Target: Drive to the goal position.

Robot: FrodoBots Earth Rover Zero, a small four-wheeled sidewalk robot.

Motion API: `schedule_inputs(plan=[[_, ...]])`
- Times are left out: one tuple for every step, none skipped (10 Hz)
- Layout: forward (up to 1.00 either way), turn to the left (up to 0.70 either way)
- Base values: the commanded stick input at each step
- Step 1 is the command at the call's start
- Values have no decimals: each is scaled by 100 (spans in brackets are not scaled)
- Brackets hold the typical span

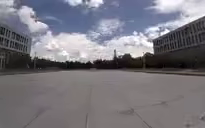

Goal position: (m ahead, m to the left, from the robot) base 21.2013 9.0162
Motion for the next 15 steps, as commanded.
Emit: schedule_inputs(plan=[[70, 0], [70, 0], [70, 0], [70, 0], [70, 0], [70, 0], [70, 0], [70, 0], [70, 0], [70, 0], [70, 0], [70, 0], [70, 0], [70, 0], [70, 0]])
